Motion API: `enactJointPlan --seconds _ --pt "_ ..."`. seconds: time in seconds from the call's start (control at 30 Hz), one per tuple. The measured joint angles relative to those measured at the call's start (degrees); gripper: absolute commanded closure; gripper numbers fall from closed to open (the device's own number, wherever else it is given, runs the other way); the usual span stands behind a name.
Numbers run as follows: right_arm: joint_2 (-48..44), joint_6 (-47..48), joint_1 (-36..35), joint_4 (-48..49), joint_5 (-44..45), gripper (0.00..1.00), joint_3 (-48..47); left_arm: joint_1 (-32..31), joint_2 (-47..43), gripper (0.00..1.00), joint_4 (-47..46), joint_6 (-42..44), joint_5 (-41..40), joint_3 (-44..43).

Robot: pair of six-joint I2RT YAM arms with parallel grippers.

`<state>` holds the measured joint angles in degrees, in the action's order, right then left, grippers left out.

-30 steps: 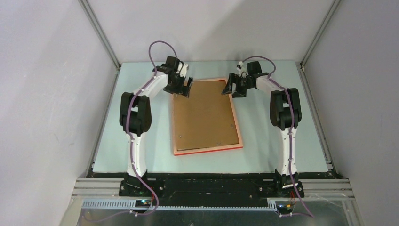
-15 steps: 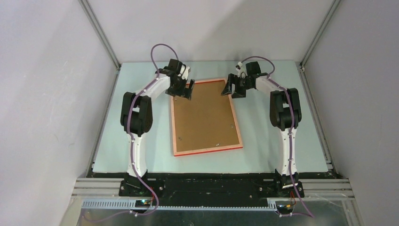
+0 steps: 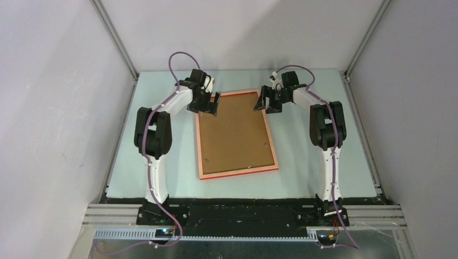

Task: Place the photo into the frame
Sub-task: Place the photo frame item in the photo frame, then move the photo frame to the center of the board.

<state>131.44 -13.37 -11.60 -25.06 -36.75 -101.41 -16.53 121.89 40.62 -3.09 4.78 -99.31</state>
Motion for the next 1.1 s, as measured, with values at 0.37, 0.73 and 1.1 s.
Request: enactJointPlan --seconds 0.37,0.73,1.1 --pt "-4.6 5.8 -2.6 -4.2 7.0 0.18 4.5 0.9 -9.3 0.03 -0.6 0.5 -1.0 9.7" --pt "-9.2 10.4 -3.8 -5.1 13.7 0.49 11.2 2.9 -9.9 0.29 0.0 1.0 -1.3 15.9" --pt "-10.6 10.9 -4.2 -4.9 16.0 0.78 14.0 3.0 -7.5 0.5 -0.3 1.0 1.5 16.2"
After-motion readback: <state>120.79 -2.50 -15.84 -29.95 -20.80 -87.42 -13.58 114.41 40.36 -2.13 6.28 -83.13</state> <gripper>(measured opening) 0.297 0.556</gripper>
